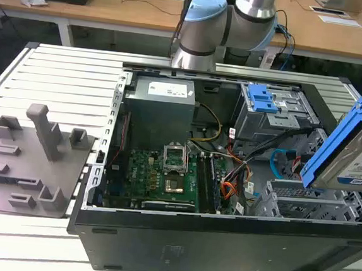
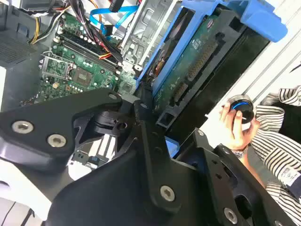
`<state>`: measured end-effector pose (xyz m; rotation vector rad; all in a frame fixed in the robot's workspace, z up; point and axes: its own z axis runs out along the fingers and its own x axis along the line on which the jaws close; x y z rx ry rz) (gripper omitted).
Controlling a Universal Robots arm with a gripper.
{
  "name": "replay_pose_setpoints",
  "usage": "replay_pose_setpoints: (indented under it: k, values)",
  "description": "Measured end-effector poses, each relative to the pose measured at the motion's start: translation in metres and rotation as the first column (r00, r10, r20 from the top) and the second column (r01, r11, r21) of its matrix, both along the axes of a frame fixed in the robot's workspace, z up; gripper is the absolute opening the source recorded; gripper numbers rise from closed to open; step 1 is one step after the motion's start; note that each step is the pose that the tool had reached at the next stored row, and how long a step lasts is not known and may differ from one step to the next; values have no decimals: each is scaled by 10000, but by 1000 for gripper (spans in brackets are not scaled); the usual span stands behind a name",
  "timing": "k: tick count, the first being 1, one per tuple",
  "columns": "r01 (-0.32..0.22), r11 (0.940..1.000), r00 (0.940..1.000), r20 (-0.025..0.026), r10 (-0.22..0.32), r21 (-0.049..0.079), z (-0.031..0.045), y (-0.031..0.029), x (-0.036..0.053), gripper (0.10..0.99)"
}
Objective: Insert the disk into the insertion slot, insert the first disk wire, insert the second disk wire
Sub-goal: 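Insert the disk into the insertion slot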
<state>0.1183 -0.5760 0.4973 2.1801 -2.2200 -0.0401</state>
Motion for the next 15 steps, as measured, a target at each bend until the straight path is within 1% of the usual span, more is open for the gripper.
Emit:
replay_pose_setpoints:
  k: [2, 4, 9, 15]
  values:
    - [0, 10000, 10000, 0, 0, 0, -69, 0, 0, 361]
    - [0, 10000, 10000, 0, 0, 1, -99, 0, 0, 361]
    - [0, 10000, 10000, 0, 0, 0, -142, 0, 0, 361]
    - [0, 10000, 10000, 0, 0, -1, -273, 0, 0, 361]
